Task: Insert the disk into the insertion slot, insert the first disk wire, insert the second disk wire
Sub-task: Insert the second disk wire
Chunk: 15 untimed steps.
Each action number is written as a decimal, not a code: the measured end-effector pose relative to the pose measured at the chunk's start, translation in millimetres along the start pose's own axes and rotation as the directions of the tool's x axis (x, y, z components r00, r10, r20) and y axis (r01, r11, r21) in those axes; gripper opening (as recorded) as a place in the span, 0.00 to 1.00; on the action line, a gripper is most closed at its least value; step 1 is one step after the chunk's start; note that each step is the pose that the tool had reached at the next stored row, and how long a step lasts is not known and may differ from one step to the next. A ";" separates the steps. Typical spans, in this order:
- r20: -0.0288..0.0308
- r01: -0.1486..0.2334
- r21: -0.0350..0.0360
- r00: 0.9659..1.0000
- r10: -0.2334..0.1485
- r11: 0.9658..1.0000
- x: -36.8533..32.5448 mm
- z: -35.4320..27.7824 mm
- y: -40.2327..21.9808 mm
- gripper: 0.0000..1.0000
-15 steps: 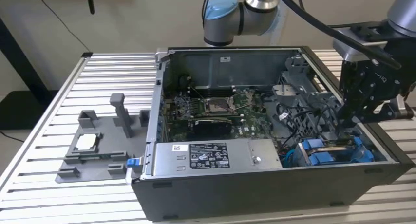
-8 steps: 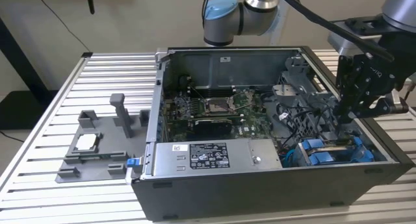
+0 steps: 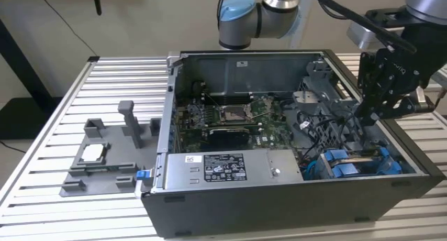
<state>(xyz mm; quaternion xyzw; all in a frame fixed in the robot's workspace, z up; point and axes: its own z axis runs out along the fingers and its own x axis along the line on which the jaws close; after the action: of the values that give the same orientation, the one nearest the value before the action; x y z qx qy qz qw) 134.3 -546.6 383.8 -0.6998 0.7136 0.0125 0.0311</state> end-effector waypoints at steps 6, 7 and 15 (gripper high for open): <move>-0.001 0.000 0.004 1.000 0.000 1.000 -7.7 -0.3 8.6 0.27; -0.002 0.001 0.005 1.000 -0.001 1.000 -7.7 -0.5 10.6 0.27; -0.003 0.003 0.033 1.000 -0.003 0.999 -9.9 -0.8 24.7 0.27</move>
<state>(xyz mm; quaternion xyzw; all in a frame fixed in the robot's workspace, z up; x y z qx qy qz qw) 109.7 -536.3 384.5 -0.7003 0.7126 -0.0003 0.0415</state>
